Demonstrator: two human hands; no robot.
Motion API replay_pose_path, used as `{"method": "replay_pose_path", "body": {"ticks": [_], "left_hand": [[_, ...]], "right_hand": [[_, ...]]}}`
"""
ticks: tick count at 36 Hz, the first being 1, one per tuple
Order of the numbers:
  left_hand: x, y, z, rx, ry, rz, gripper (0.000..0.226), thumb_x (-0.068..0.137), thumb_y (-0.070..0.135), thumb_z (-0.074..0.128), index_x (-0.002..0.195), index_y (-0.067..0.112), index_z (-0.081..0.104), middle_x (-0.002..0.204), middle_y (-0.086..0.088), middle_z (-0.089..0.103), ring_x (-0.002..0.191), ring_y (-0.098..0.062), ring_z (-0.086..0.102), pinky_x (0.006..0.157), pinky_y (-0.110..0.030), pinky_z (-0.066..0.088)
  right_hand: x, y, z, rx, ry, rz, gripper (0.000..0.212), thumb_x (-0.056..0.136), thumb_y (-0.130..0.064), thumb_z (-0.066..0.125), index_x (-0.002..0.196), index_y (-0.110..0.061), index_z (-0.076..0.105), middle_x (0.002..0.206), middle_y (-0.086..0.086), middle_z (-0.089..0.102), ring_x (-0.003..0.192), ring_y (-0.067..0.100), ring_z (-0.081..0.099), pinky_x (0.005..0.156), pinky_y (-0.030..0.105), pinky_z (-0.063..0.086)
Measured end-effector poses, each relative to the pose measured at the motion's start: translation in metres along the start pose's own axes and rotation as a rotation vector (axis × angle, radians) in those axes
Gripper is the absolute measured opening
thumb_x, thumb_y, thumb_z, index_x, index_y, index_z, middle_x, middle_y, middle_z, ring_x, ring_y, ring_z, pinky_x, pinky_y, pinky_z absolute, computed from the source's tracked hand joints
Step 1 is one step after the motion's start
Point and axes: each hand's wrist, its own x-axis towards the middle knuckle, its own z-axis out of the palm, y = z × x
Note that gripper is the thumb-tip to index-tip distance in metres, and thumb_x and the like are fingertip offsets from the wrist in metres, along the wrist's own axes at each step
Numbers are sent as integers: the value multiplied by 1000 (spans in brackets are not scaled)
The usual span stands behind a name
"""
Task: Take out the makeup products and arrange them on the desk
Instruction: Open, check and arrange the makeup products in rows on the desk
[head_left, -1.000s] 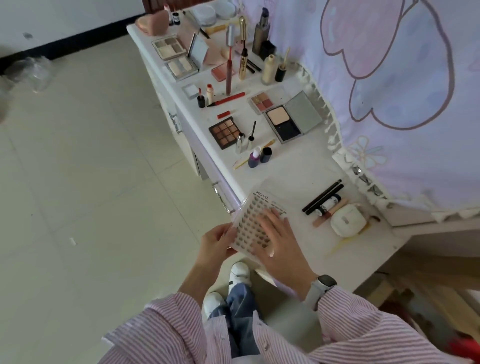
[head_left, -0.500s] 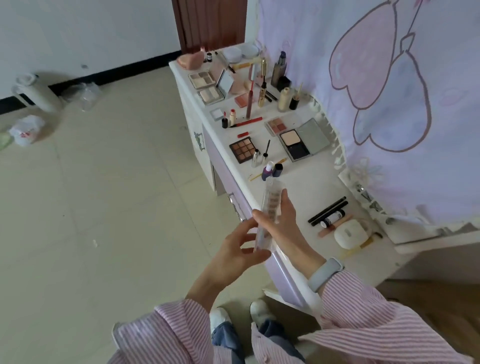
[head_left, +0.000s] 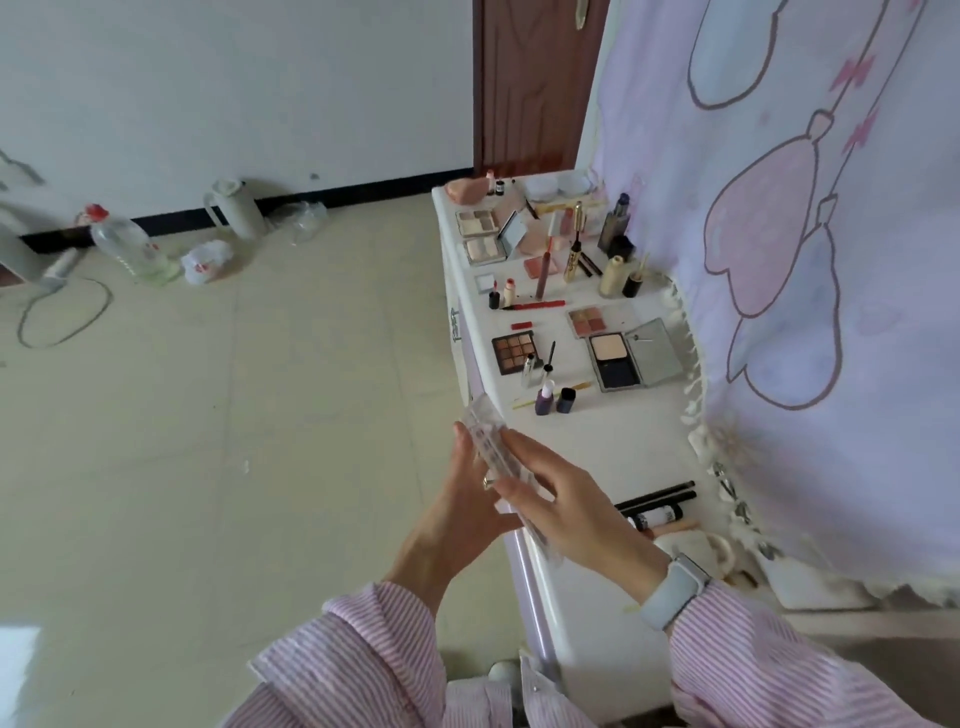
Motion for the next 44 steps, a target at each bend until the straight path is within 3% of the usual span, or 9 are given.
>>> {"method": "replay_pose_path", "body": {"ticks": [6, 8, 11, 13, 17, 22, 27, 37, 44], "left_hand": [[-5, -4, 7, -67, 139, 26, 114, 57, 77, 66, 148, 25, 19, 151, -16, 25, 132, -36, 37, 94, -62, 41], [-5, -5, 7, -90, 177, 24, 120, 50, 75, 71, 147, 35, 14, 149, -7, 31, 127, -31, 46, 85, -55, 50], [-6, -6, 6, -87, 194, 48, 118, 48, 75, 72, 146, 42, 14, 146, -4, 35, 124, -32, 49, 83, -55, 51], [-8, -7, 5, -54, 208, 56, 117, 51, 76, 69, 146, 42, 12, 145, -6, 37, 123, -33, 49, 84, -56, 50], [-13, -11, 5, 5, 230, 72, 122, 48, 81, 66, 147, 41, 6, 141, -8, 41, 119, -33, 53, 78, -53, 53], [-21, -12, 14, 104, 246, 108, 130, 38, 80, 70, 140, 55, -7, 153, -3, 19, 124, -34, 47, 79, -52, 54], [-20, -12, 19, 195, 237, 77, 134, 37, 76, 74, 139, 54, -10, 124, 7, 45, 126, -34, 45, 85, -56, 50], [-9, 0, 24, 246, 240, 39, 124, 39, 83, 66, 140, 56, -1, 149, -9, 28, 122, -41, 47, 75, -50, 56], [7, -3, 17, 277, 271, 5, 101, 51, 86, 52, 138, 50, 14, 138, -19, 41, 103, -35, 63, 81, -52, 54]], "right_hand": [[-7, -5, -22, -98, -177, 79, 39, 97, -29, 41, 135, -37, 37, 61, -36, 54, 56, -13, 54, 62, 2, 36], [-6, -7, -28, -176, -235, 92, 45, 98, -24, 42, 141, -31, 32, 65, -40, 53, 63, -13, 56, 66, 5, 40], [-5, -8, -34, -231, -288, 91, 50, 95, -26, 44, 142, -36, 31, 119, -24, 59, 108, 7, 59, 95, 30, 47], [-5, -8, -37, -242, -316, 86, 51, 93, -26, 46, 141, -36, 32, 134, -14, 51, 119, 12, 53, 102, 36, 43], [-3, -12, -37, -245, -333, 90, 51, 92, -17, 48, 141, -28, 37, 135, -8, 51, 124, 5, 47, 104, 34, 41], [-5, -5, -38, -223, -326, 88, 47, 92, -19, 52, 138, -28, 41, 130, -6, 56, 119, 2, 51, 103, 28, 42], [-12, 6, -41, -184, -307, 72, 47, 91, -23, 55, 135, -34, 43, 125, -10, 59, 115, -5, 52, 103, 28, 42], [-6, 6, -48, -165, -231, 60, 42, 91, -25, 54, 132, -28, 48, 127, -14, 57, 112, -1, 55, 100, 31, 45], [5, 4, -50, -210, -224, 86, 42, 90, -31, 53, 132, -28, 49, 121, -9, 62, 109, 6, 59, 98, 35, 47]]}}
